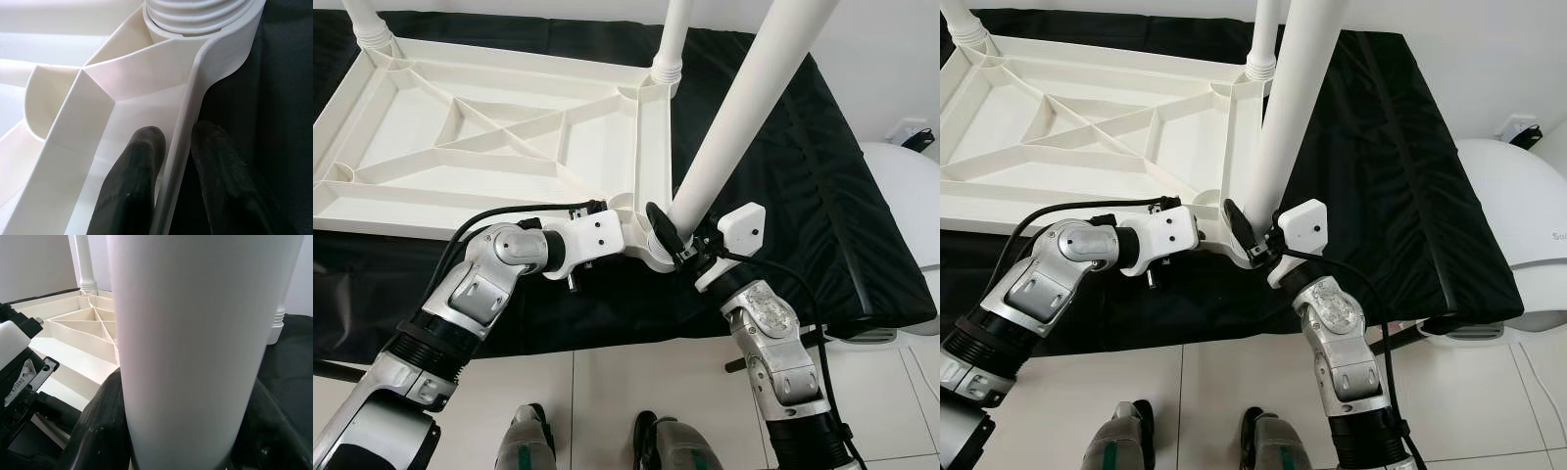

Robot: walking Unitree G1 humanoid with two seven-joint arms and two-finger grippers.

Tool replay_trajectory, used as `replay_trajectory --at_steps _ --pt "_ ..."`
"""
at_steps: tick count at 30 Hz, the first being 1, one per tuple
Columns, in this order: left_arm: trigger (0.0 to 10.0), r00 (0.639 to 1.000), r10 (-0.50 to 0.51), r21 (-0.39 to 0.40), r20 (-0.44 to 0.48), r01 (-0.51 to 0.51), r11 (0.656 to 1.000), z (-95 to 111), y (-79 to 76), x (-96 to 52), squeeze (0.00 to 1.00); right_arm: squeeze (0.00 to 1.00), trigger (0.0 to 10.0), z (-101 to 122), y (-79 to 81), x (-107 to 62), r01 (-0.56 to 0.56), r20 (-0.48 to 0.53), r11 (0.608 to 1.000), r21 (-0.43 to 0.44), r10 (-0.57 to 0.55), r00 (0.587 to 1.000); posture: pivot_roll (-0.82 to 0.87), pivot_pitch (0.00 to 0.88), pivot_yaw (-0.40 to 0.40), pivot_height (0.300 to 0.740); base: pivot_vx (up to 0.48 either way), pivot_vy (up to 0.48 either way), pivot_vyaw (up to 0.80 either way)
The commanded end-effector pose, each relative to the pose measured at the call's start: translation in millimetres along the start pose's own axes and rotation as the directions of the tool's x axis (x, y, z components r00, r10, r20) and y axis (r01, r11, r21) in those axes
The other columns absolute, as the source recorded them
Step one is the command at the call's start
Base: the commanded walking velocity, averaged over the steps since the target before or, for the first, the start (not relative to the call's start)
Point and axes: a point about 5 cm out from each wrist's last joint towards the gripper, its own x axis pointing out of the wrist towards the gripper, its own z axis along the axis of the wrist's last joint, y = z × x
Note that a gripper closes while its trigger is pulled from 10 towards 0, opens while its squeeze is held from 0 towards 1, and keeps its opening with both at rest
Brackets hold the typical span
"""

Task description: Building children table

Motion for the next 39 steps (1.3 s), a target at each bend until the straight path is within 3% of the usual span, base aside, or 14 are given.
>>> replay_trajectory --at_steps 1,39 --pt "10.0 0.999 0.022 -0.012 -0.024 -0.022 1.000 -4.5 -0.5 1.9 0.00 0.00 10.0 -27.1 1.9 -8.5 0.032 -0.146 0.998 0.048 -0.025 0.989 0.10 0.247 -0.056 0.740 0.000 0.000 0.00" --pt "10.0 1.000 0.013 -0.002 -0.027 -0.013 1.000 -3.7 -0.7 1.0 0.00 0.00 10.0 -25.9 4.4 -3.6 0.205 -0.127 0.978 0.036 -0.198 0.972 0.12 0.247 -0.047 0.740 0.000 0.000 0.00"
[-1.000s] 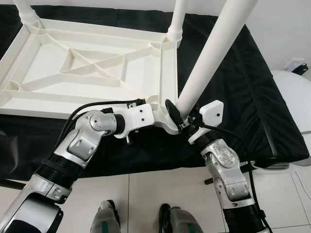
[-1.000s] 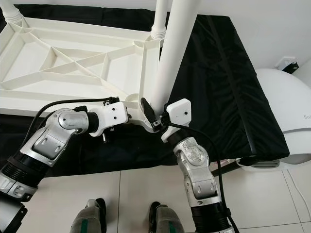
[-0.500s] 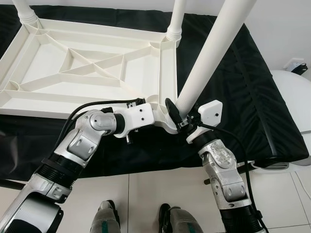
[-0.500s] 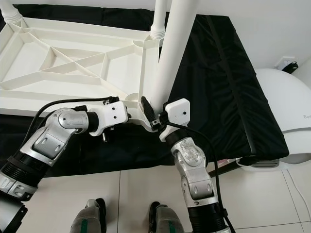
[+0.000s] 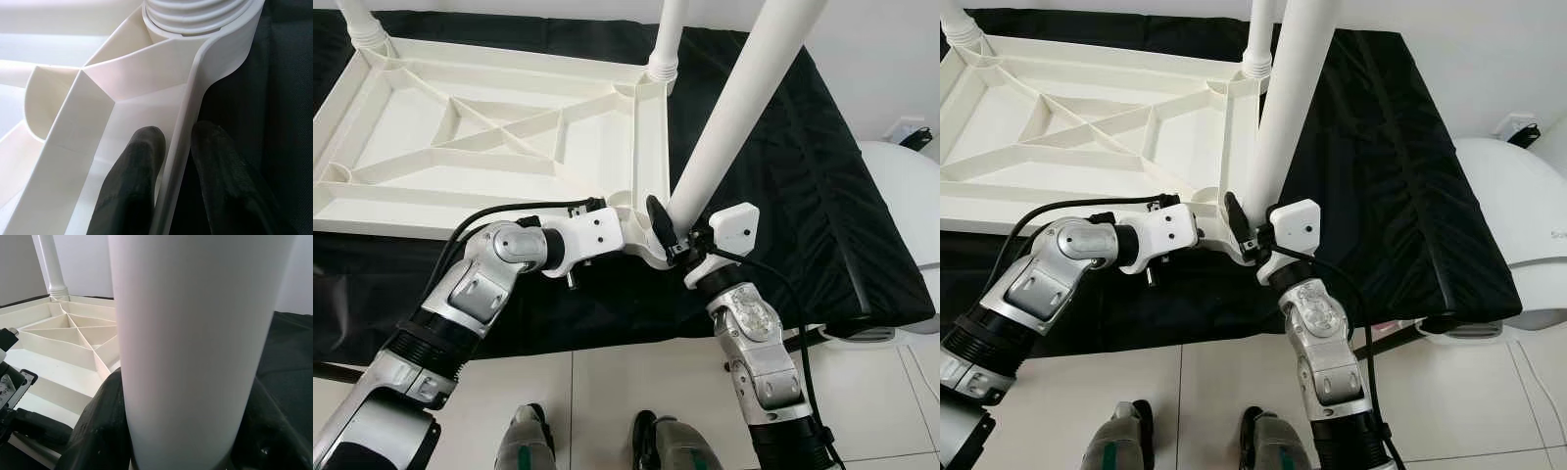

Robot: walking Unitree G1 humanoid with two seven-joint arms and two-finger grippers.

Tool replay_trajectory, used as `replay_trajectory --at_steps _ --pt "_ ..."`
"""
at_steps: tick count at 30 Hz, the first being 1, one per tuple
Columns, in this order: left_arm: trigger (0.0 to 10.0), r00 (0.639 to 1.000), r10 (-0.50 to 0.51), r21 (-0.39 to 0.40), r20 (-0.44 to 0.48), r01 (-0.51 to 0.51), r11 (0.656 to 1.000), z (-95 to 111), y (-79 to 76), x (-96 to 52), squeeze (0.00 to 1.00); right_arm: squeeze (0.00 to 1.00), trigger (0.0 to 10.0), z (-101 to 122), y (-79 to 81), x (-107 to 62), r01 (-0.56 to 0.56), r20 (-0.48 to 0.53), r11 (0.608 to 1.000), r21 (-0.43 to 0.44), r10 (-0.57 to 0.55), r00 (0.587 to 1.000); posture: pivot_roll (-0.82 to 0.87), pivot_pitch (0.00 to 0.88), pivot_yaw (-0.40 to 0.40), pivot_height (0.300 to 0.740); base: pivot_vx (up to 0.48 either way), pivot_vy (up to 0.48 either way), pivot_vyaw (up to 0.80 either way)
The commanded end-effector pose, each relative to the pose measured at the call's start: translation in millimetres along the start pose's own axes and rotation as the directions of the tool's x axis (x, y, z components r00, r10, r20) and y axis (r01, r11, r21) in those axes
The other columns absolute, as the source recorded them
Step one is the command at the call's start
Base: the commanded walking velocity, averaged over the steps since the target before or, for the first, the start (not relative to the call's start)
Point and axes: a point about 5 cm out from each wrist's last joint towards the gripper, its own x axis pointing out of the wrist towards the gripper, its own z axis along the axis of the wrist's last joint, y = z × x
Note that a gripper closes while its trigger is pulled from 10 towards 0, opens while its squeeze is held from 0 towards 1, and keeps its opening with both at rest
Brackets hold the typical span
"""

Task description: Building children table

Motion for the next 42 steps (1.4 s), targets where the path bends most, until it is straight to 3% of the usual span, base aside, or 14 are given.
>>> replay_trajectory --at_steps 1,25,42 --pt "10.0 1.000 0.007 0.000 -0.022 -0.007 1.000 -3.3 -2.7 1.4 0.00 0.00 10.0 -25.4 -3.2 -7.8 0.063 -0.136 0.998 0.023 -0.059 0.989 0.12 0.247 -0.047 0.740 0.000 0.000 0.00" --pt "10.0 1.000 0.013 -0.001 -0.019 -0.013 1.000 -1.5 -1.5 1.2 0.00 0.00 10.0 -26.4 6.1 -9.0 0.169 -0.143 0.986 -0.001 -0.167 0.976 0.12 0.261 -0.049 0.740 0.000 0.000 0.00" --pt "10.0 1.000 0.007 0.002 -0.019 -0.007 1.000 -1.0 -2.3 1.9 0.00 0.00 10.0 -30.2 12.3 -10.4 0.293 -0.164 0.956 -0.010 -0.291 0.943 0.13 0.257 -0.047 0.740 0.000 0.000 0.00"
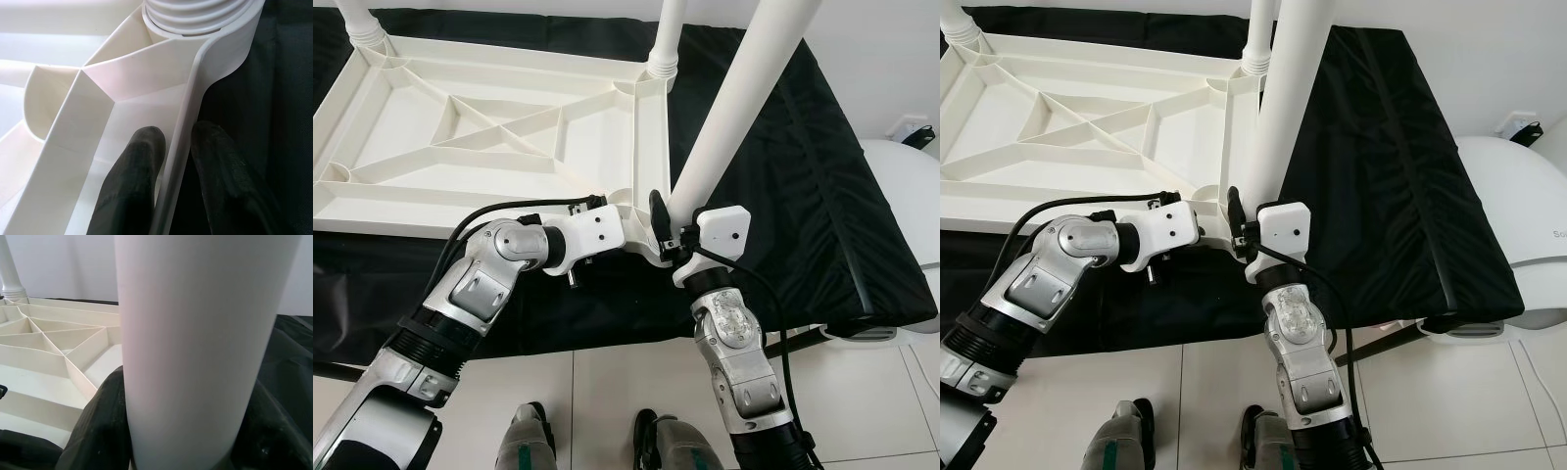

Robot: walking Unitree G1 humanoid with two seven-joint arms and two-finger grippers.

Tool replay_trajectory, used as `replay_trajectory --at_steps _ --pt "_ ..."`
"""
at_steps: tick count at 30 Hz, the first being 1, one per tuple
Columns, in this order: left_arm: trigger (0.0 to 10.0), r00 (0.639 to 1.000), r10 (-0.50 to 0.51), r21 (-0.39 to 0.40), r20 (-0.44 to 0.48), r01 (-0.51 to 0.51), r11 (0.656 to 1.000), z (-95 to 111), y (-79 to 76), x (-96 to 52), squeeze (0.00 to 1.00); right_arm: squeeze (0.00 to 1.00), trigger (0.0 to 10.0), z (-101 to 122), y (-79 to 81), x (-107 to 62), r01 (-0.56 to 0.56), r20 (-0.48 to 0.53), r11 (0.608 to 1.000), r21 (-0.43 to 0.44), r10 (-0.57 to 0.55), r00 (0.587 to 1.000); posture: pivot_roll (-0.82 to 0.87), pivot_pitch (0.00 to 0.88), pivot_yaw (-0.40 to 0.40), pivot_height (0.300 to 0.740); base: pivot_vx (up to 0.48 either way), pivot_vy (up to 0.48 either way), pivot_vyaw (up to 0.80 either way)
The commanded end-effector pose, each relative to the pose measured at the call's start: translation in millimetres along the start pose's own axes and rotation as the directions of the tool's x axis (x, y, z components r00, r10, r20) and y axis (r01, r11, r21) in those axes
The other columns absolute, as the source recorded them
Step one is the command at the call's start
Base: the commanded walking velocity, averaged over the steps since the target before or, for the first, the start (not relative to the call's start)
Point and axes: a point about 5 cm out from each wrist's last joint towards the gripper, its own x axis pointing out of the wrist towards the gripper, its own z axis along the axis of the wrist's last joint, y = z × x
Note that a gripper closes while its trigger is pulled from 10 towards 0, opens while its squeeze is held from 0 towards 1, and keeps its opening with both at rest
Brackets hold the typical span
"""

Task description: Building children table

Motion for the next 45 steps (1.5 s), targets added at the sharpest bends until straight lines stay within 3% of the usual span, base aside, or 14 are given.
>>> replay_trajectory --at_steps 1,14,15,16,17,18,31,32,33,34,35,37,45 --pt "10.0 1.000 0.003 0.003 -0.019 -0.003 1.000 -3.5 -4.3 1.3 0.00 0.00 10.0 -30.9 -1.8 -11.1 0.115 -0.174 0.993 0.026 -0.109 0.979 0.13 0.257 -0.047 0.740 0.000 0.000 0.00" --pt "10.0 1.000 0.004 0.003 -0.018 -0.004 1.000 -3.9 -4.7 2.0 0.00 0.00 10.0 -33.0 -8.0 -10.9 0.122 -0.180 0.992 0.022 -0.116 0.977 0.12 0.243 -0.052 0.740 0.000 0.000 0.00" --pt "10.0 1.000 0.004 0.003 -0.018 -0.004 1.000 -3.8 -4.7 2.0 0.00 0.20 10.0 -32.9 -9.1 -10.8 0.122 -0.180 0.992 0.023 -0.116 0.977 0.12 0.243 -0.051 0.740 0.000 0.000 0.00" --pt "10.0 1.000 0.004 0.003 -0.017 -0.004 1.000 -3.8 -4.8 2.0 0.00 0.64 10.0 -32.6 -10.1 -10.6 0.123 -0.179 0.992 0.022 -0.117 0.977 0.12 0.243 -0.051 0.740 0.000 0.000 0.00" --pt "10.0 1.000 0.004 0.003 -0.018 -0.004 1.000 -3.9 -4.7 2.0 0.00 0.85 10.0 -32.4 -11.1 -10.2 0.122 -0.178 0.992 0.024 -0.116 0.977 0.12 0.241 -0.050 0.740 0.000 0.000 0.00" --pt "10.0 1.000 0.003 0.004 -0.018 -0.003 1.000 -4.0 -4.9 2.0 0.00 1.00 10.0 -32.4 -11.7 -10.0 0.115 -0.180 0.993 0.029 -0.108 0.978 0.12 0.240 -0.050 0.740 0.000 0.000 0.00" --pt "10.0 1.000 0.002 0.007 -0.015 -0.002 1.000 -3.3 -4.7 2.9 0.00 1.00 10.0 -28.2 -25.4 -4.9 0.031 -0.136 0.998 0.051 -0.024 0.990 0.11 0.238 -0.048 0.740 0.000 0.000 0.00" --pt "10.0 1.000 0.002 0.007 -0.014 -0.002 1.000 -3.1 -4.3 3.1 0.00 0.82 10.0 -26.5 -29.7 -2.5 -0.011 -0.124 0.998 0.065 0.019 0.992 0.11 0.240 -0.047 0.740 0.000 0.000 0.00" --pt "10.0 1.000 0.002 0.007 -0.014 -0.002 1.000 -3.1 -4.3 3.1 0.00 0.82 10.0 -26.5 -29.7 -2.5 -0.011 -0.124 0.998 0.065 0.019 0.992 0.11 0.240 -0.047 0.740 0.000 0.000 0.00" --pt "10.0 1.000 0.003 0.007 -0.015 -0.003 1.000 -3.1 -4.1 3.1 0.00 0.25 10.0 -25.8 -32.3 -1.1 -0.035 -0.121 0.996 0.079 0.045 0.992 0.11 0.242 -0.046 0.740 0.000 0.000 0.00" --pt "10.0 1.000 0.004 0.007 -0.014 -0.003 1.000 -3.1 -3.7 3.2 0.00 0.00 10.0 -23.8 -36.3 1.0 -0.074 -0.107 0.994 0.081 0.083 0.991 0.10 0.243 -0.045 0.740 0.000 0.000 0.00" --pt "10.0 1.000 0.004 0.007 -0.014 -0.003 1.000 -3.1 -3.7 3.2 0.00 0.00 10.0 -23.8 -36.3 1.0 -0.074 -0.107 0.994 0.081 0.083 0.991 0.10 0.243 -0.045 0.740 0.000 0.000 0.00" --pt "10.0 1.000 0.006 0.008 -0.014 -0.006 1.000 -3.1 -1.2 2.9 0.00 0.00 10.0 -10.3 -55.7 14.1 -0.330 -0.066 0.941 0.076 0.335 0.940 0.10 0.251 -0.041 0.740 0.000 0.000 0.00"
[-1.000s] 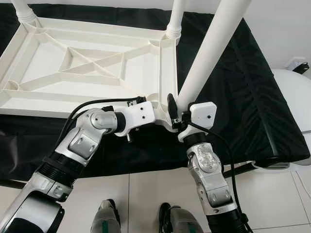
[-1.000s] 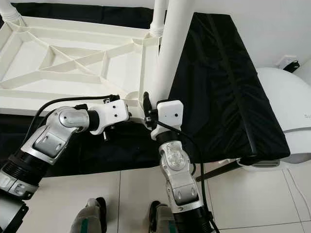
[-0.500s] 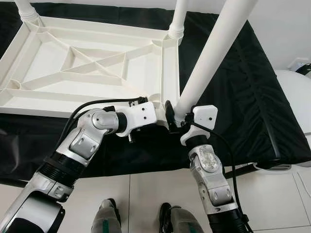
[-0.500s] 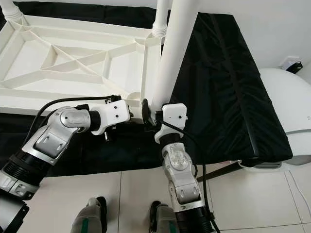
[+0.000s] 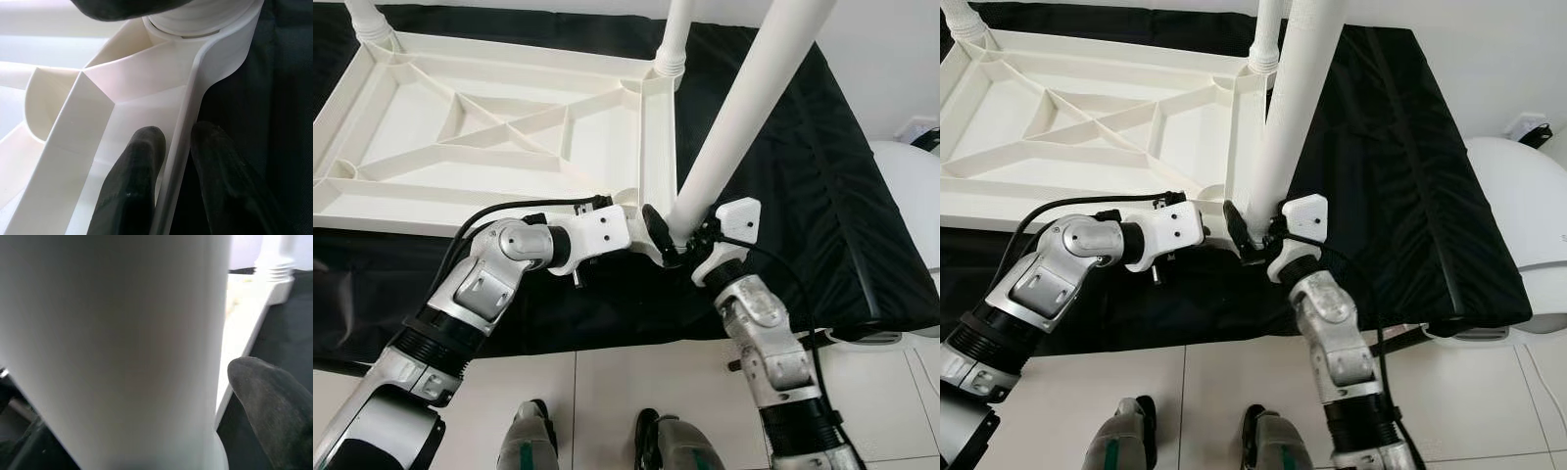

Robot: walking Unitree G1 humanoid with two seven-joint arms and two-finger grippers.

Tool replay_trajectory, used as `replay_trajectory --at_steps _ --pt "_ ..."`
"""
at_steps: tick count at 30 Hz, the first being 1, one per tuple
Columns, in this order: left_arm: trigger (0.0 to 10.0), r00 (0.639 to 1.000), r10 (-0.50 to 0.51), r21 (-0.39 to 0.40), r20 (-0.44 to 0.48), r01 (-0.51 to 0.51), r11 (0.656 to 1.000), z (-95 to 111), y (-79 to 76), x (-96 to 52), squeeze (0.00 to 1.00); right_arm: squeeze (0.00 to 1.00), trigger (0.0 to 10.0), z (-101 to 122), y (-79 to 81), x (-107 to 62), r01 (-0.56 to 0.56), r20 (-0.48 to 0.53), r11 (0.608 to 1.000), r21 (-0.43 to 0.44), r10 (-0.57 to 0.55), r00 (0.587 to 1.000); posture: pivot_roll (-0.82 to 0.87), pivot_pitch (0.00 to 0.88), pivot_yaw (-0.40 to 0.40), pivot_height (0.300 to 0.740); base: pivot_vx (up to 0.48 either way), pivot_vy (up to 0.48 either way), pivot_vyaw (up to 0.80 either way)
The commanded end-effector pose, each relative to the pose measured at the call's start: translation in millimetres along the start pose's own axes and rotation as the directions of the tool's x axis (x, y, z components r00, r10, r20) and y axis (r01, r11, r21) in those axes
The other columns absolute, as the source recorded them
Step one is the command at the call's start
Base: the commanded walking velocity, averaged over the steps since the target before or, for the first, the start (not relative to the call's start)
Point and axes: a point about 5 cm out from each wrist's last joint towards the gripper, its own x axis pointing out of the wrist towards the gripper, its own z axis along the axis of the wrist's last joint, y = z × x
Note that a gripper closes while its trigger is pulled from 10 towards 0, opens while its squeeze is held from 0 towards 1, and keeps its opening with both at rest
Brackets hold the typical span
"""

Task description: Building children table

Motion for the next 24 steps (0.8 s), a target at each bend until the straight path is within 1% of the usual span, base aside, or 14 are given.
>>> replay_trajectory --at_steps 1,3,5,6,7,8,10,15,18,19,21,22,23,24 --pt "10.0 0.999 0.014 -0.008 -0.035 -0.014 1.000 -8.5 -0.7 -0.8 0.00 0.00 10.0 -0.3 -15.2 -5.6 -0.009 -0.014 1.000 0.001 0.009 1.000 0.10 0.251 -0.041 0.740 0.000 0.000 0.00" --pt "10.0 0.999 0.015 -0.008 -0.036 -0.015 1.000 -8.7 -0.5 -1.1 0.00 0.00 10.0 2.9 -17.5 -4.2 -0.072 -0.010 0.997 0.004 0.073 0.997 0.10 0.253 -0.040 0.740 0.000 0.000 0.00" --pt "10.0 0.999 0.015 -0.009 -0.036 -0.015 1.000 -8.8 -0.4 -1.3 0.00 0.00 10.0 4.0 -17.7 -3.7 -0.098 -0.009 0.995 0.008 0.099 0.995 0.10 0.253 -0.040 0.740 0.000 0.000 0.00" --pt "10.0 0.999 0.015 -0.009 -0.036 -0.016 1.000 -8.8 -0.2 -1.3 0.00 0.00 10.0 7.1 -17.9 -3.2 -0.155 -0.002 0.988 0.007 0.155 0.988 0.10 0.254 -0.039 0.740 0.000 0.000 0.00" --pt "10.0 0.999 0.015 -0.009 -0.036 -0.016 1.000 -8.8 -0.2 -1.3 0.00 0.00 10.0 7.1 -17.9 -3.2 -0.155 -0.002 0.988 0.007 0.155 0.988 0.10 0.254 -0.039 0.740 0.000 0.000 0.00" --pt "10.0 0.999 0.016 -0.009 -0.036 -0.016 1.000 -8.7 0.0 -1.2 0.00 0.00 10.0 9.8 -19.1 -3.2 -0.200 0.002 0.980 0.011 0.200 0.980 0.10 0.254 -0.038 0.740 0.000 0.000 0.00" --pt "10.0 0.999 0.016 -0.009 -0.036 -0.016 1.000 -8.7 0.1 -1.2 0.00 0.00 10.0 10.8 -19.8 -3.2 -0.214 0.003 0.977 0.015 0.214 0.977 0.10 0.254 -0.038 0.740 0.000 0.000 0.00" --pt "10.0 0.999 0.017 -0.009 -0.036 -0.017 1.000 -8.8 0.6 -1.1 0.00 0.00 10.0 14.8 -22.4 -3.9 -0.303 -0.004 0.953 0.000 0.303 0.953 0.10 0.255 -0.037 0.740 0.000 0.000 0.00" --pt "10.0 0.999 0.017 -0.007 -0.036 -0.018 1.000 -8.7 1.4 -0.9 0.00 0.00 10.0 17.5 -25.9 -6.3 -0.428 -0.043 0.904 0.001 0.428 0.903 0.10 0.255 -0.033 0.740 0.000 0.000 0.00" --pt "10.0 0.999 0.017 -0.007 -0.036 -0.018 1.000 -8.7 1.4 -0.9 0.00 0.00 10.0 17.5 -25.9 -6.3 -0.428 -0.043 0.904 0.001 0.428 0.903 0.10 0.255 -0.033 0.740 0.000 0.000 0.00" --pt "10.0 0.999 0.017 -0.005 -0.035 -0.017 1.000 -8.2 2.0 -0.7 0.00 0.00 10.0 17.1 -27.6 -7.5 -0.503 -0.078 0.864 0.003 0.502 0.861 0.10 0.255 -0.031 0.740 0.000 0.000 0.00" --pt "10.0 0.999 0.016 -0.004 -0.035 -0.017 1.000 -8.2 2.1 -0.7 0.00 0.00 10.0 16.6 -28.2 -7.8 -0.526 -0.088 0.850 0.008 0.525 0.846 0.10 0.254 -0.029 0.740 0.000 0.000 0.00" --pt "10.0 0.999 0.016 -0.004 -0.035 -0.017 1.000 -8.2 2.1 -0.7 0.00 0.00 10.0 16.6 -28.2 -7.8 -0.526 -0.088 0.850 0.008 0.525 0.846 0.10 0.254 -0.029 0.740 0.000 0.000 0.00" --pt "10.0 0.999 0.016 -0.004 -0.035 -0.016 1.000 -8.2 2.3 -0.8 0.00 0.00 10.0 15.6 -29.3 -8.0 -0.558 -0.103 0.829 0.006 0.556 0.825 0.10 0.254 -0.027 0.740 0.000 0.000 0.00"
